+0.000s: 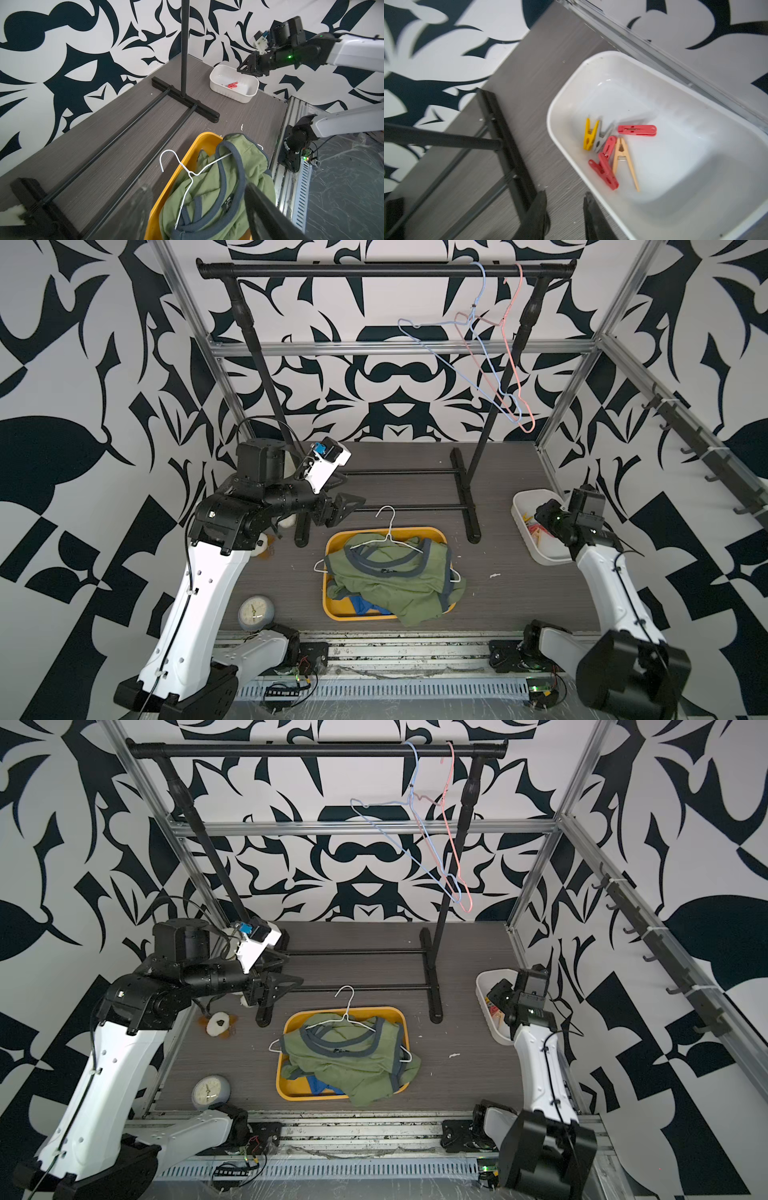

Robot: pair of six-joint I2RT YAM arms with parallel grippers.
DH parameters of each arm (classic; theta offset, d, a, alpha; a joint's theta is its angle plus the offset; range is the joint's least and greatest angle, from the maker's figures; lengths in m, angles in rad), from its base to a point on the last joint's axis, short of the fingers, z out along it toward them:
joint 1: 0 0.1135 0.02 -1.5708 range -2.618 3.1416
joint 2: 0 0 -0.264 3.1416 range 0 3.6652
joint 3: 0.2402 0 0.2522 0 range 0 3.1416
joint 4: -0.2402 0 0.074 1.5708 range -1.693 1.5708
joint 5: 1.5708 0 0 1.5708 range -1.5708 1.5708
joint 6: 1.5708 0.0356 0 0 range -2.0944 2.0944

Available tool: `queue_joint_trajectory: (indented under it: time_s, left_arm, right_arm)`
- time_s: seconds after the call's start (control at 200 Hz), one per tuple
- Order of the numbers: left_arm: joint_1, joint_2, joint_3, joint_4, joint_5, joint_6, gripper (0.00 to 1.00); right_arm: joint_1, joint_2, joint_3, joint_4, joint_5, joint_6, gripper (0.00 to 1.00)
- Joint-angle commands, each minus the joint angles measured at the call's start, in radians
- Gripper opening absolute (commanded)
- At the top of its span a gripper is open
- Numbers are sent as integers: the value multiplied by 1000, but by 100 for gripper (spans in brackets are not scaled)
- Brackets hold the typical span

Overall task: Remove the clothespins securing tank tops to the hanger
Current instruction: Place the clothespin in the storage box, then pick up the hanger from the basket.

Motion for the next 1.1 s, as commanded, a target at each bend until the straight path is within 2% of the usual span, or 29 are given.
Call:
queue_joint_trajectory:
  time_s: [0.0, 0.08, 0.175, 0.24, 0.35, 0.4, 0.54, 0.815, 1.095]
  left_arm:
    - [-1, 6, 35, -63, 4, 44, 75]
    - [-1, 6, 38, -95, 14, 69, 76]
    - [-2, 1, 38, -134, 47, 90, 76]
    - [-1, 3, 49, -179, 79, 126, 77]
    - [-2, 13, 74, -306, 122, 229, 77]
    - [-1, 11, 71, -325, 117, 240, 77]
    - [-2, 5, 56, -319, 95, 229, 77]
    - [-2, 12, 45, -315, 73, 227, 77]
    - [-2, 23, 36, -311, 70, 233, 77]
  right_arm:
    - [70, -83, -22, 31, -188, 49, 29]
    - [219, -99, -26, 107, -275, 82, 27]
    - [469, -73, 12, 136, -260, 50, 28]
    - [604, -33, 47, 152, -270, 22, 31]
    - [741, 58, 103, 187, -302, -13, 32]
    - [785, 103, 124, 208, -318, -37, 32]
    - [825, 231, 156, 251, -288, -64, 33]
    - [863, 488, 236, 353, -358, -91, 33]
    - [892, 614, 291, 390, -407, -94, 33]
